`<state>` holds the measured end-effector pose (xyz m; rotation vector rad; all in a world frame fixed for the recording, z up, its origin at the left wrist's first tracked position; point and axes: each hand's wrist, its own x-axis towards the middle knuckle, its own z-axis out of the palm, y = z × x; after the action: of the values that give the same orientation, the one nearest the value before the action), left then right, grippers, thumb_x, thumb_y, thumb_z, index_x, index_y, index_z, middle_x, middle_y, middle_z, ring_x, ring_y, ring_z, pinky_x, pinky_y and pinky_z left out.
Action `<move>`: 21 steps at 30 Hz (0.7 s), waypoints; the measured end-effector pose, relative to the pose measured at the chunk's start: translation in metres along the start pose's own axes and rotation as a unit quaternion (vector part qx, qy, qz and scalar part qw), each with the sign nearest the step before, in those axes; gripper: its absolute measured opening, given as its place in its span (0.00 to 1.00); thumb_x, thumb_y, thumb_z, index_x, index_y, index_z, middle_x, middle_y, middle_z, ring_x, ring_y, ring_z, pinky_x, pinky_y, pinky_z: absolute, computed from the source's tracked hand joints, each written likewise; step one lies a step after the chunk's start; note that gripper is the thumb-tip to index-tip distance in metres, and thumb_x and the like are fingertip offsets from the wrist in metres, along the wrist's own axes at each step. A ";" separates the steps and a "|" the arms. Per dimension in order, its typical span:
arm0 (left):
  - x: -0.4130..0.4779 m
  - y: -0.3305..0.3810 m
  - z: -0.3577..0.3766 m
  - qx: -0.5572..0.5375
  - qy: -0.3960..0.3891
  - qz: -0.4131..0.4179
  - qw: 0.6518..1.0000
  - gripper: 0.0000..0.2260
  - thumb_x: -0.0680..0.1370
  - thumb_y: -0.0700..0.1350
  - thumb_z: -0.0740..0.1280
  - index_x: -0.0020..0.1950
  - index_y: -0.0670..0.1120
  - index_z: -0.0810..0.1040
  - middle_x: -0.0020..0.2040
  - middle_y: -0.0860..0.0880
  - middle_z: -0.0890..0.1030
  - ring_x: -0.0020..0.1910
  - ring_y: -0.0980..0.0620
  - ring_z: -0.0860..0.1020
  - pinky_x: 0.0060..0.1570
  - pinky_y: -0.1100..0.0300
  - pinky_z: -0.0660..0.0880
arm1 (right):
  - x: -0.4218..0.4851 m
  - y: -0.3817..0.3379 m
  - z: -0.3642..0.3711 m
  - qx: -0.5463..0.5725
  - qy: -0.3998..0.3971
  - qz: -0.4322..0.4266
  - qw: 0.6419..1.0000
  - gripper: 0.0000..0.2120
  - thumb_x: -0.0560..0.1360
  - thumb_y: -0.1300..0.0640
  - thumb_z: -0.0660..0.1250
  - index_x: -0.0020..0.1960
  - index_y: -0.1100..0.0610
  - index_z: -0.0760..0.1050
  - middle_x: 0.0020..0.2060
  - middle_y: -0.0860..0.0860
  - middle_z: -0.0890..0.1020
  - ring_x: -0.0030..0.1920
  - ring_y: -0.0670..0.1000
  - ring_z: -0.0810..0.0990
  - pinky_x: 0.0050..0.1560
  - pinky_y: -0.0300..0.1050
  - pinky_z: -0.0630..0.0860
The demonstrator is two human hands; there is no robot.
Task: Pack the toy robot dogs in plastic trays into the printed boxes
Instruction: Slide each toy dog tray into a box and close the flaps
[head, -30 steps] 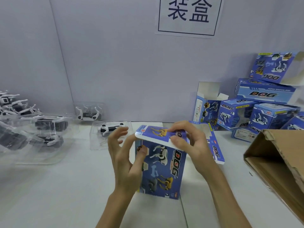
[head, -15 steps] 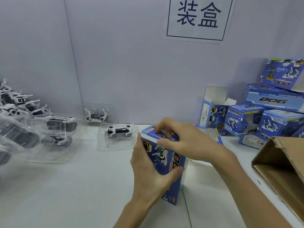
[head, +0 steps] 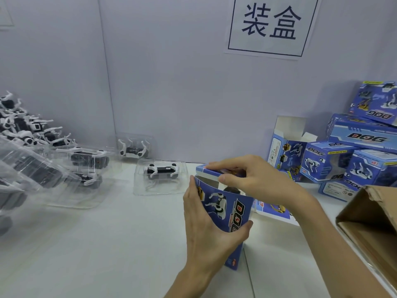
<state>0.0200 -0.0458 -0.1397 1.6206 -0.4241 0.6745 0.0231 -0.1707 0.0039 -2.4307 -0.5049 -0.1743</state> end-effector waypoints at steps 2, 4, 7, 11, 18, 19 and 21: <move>0.000 0.000 0.001 0.001 0.003 0.004 1.000 0.56 0.58 0.61 0.79 0.78 0.61 0.51 0.64 0.63 0.68 0.63 0.59 0.73 0.56 0.70 0.75 | 0.000 -0.001 0.001 -0.001 -0.010 -0.003 1.000 0.15 0.79 0.53 0.67 0.61 0.35 0.78 0.51 0.26 0.80 0.53 0.34 0.78 0.45 0.30 0.77; 0.000 -0.001 0.000 0.004 0.004 0.007 1.000 0.56 0.58 0.62 0.80 0.78 0.61 0.51 0.63 0.63 0.68 0.61 0.58 0.74 0.56 0.68 0.76 | -0.001 0.000 0.003 -0.009 -0.012 -0.004 1.000 0.15 0.79 0.53 0.67 0.62 0.38 0.79 0.62 0.32 0.78 0.58 0.38 0.78 0.49 0.35 0.80; -0.001 -0.001 -0.003 0.004 -0.002 -0.007 1.000 0.58 0.57 0.63 0.80 0.78 0.63 0.49 0.64 0.61 0.68 0.61 0.54 0.74 0.57 0.55 0.79 | -0.004 0.001 0.008 -0.025 -0.005 -0.006 1.000 0.16 0.80 0.53 0.66 0.64 0.38 0.78 0.66 0.34 0.76 0.64 0.37 0.75 0.57 0.43 0.80; 0.002 0.000 -0.005 0.006 -0.015 -0.016 1.000 0.56 0.56 0.67 0.77 0.73 0.76 0.42 0.66 0.68 0.64 0.65 0.57 0.72 0.63 0.52 0.77 | -0.009 0.000 0.010 -0.049 -0.062 0.023 0.997 0.17 0.84 0.45 0.56 0.71 0.34 0.69 0.73 0.31 0.66 0.72 0.38 0.66 0.67 0.47 0.75; 0.006 -0.012 -0.004 0.104 -0.064 0.011 0.993 0.64 0.56 0.71 0.74 0.78 0.64 0.32 0.75 0.66 0.50 0.77 0.66 0.49 0.74 0.62 0.56 | -0.005 -0.013 0.006 -0.178 -0.158 0.022 0.971 0.27 0.83 0.48 0.57 0.80 0.38 0.51 0.79 0.34 0.50 0.78 0.38 0.48 0.78 0.48 0.53; 0.006 -0.013 -0.004 0.117 -0.065 0.020 0.991 0.64 0.56 0.71 0.73 0.77 0.64 0.30 0.75 0.68 0.47 0.76 0.68 0.44 0.74 0.63 0.53 | -0.004 -0.014 0.006 -0.191 -0.160 0.024 0.968 0.27 0.84 0.45 0.55 0.80 0.39 0.50 0.79 0.35 0.49 0.78 0.39 0.48 0.78 0.48 0.53; 0.006 -0.012 -0.004 0.119 -0.059 0.034 0.991 0.63 0.57 0.71 0.73 0.75 0.66 0.29 0.75 0.71 0.45 0.76 0.68 0.44 0.75 0.61 0.53 | -0.003 -0.017 0.010 -0.212 -0.160 0.024 0.964 0.27 0.84 0.43 0.53 0.80 0.39 0.48 0.80 0.36 0.48 0.79 0.40 0.47 0.78 0.50 0.53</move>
<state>0.0316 -0.0393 -0.1447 1.8858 -0.5004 0.7039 0.0134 -0.1531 0.0049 -2.9097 -0.5985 0.1525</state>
